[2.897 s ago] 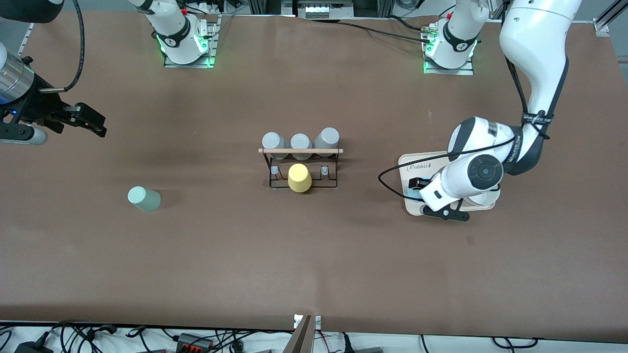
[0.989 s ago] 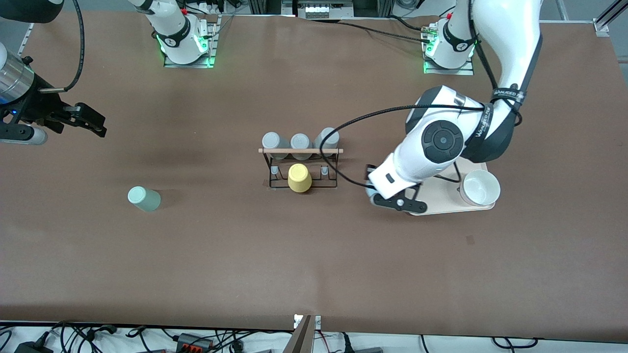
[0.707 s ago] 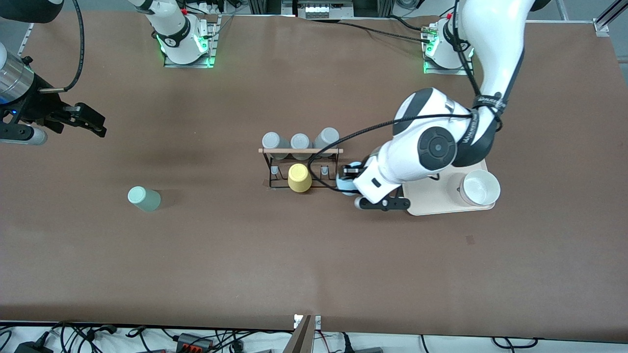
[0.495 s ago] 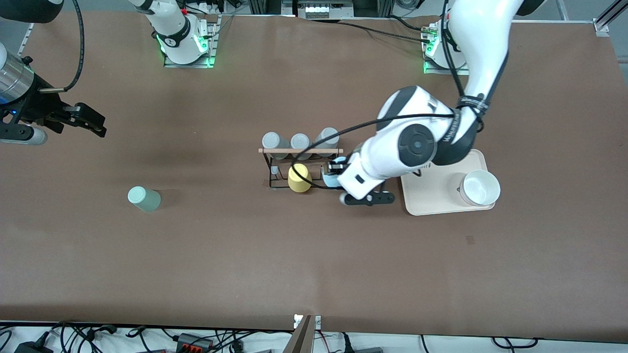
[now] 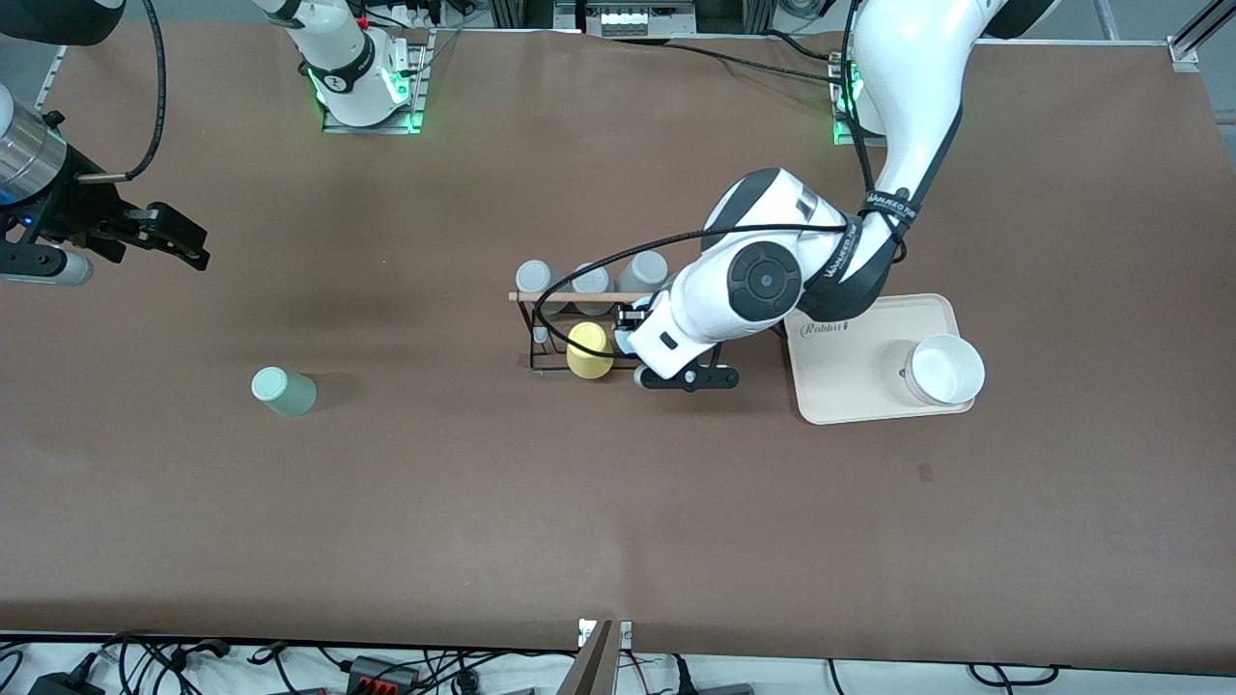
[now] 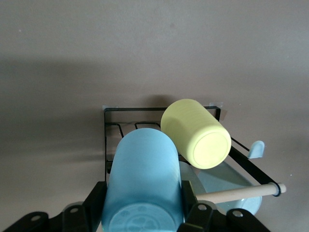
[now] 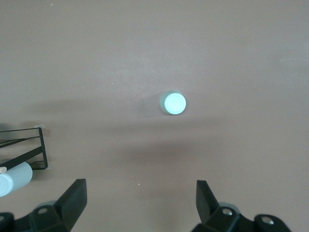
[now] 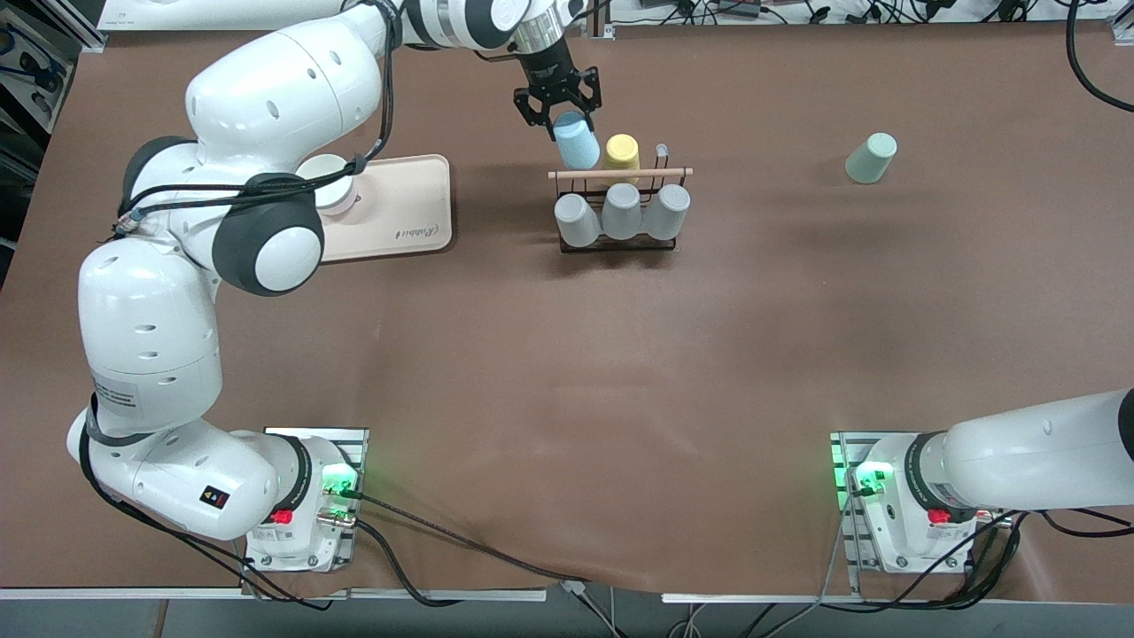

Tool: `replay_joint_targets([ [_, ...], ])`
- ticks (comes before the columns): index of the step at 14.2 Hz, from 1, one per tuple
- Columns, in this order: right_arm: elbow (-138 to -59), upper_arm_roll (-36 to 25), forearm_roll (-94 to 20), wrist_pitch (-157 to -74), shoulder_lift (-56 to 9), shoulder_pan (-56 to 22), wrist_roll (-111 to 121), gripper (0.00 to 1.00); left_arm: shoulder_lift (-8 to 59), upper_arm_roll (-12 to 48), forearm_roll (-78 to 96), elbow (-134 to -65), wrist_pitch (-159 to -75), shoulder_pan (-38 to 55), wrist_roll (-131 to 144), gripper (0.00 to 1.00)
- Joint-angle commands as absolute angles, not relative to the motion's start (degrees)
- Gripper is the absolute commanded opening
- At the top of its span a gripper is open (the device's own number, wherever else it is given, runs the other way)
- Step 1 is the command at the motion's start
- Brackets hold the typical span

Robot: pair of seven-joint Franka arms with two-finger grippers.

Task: Hang scattered cups on rack with three cups
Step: 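Hang the light blue cup beside the yellow cup, open the left gripper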

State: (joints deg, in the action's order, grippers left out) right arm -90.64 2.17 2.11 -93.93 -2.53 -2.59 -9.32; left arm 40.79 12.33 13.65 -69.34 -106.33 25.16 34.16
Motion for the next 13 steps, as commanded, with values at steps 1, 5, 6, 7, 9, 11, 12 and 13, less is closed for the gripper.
replay_joint_targets([
  [1,-89.9,2.2,2.4,-93.9,-2.7,-2.6,-10.5,1.00,43.1,11.4,10.7,-67.1,-105.8,26.9,34.5,0.01],
  [5,-89.9,2.2,2.3,-93.8,-2.7,-2.6,-10.5,1.00,45.4,11.3,10.3,-67.8,-109.9,28.7,35.4,0.04],
  [6,-89.9,2.2,2.4,-93.8,-2.7,-2.6,-10.5,1.00,46.0,11.3,9.2,-67.8,-110.3,28.7,35.3,0.07],
  [7,-89.9,2.2,2.4,-93.6,-2.7,-2.6,-10.5,1.00,46.5,11.3,7.6,-67.7,-110.2,28.7,35.3,0.10],
  [9,-89.8,2.0,2.7,-93.4,-2.6,-2.5,-10.5,1.00,45.8,11.3,4.7,-67.6,-109.6,28.4,35.4,0.86],
  [11,-89.9,2.0,2.6,-93.7,-2.6,-2.5,-10.5,1.00,44.0,11.9,4.5,-66.7,-106.4,25.4,35.2,1.00],
  [12,-89.9,1.9,2.4,-94.0,-2.8,-2.3,-10.5,1.00,43.3,12.7,4.7,-66.1,-105.0,22.5,35.6,1.00],
  [13,-89.8,1.9,2.4,-94.6,-4.4,-2.2,-9.9,1.00,41.2,12.4,4.0,-64.8,-103.8,21.9,35.6,1.00],
])
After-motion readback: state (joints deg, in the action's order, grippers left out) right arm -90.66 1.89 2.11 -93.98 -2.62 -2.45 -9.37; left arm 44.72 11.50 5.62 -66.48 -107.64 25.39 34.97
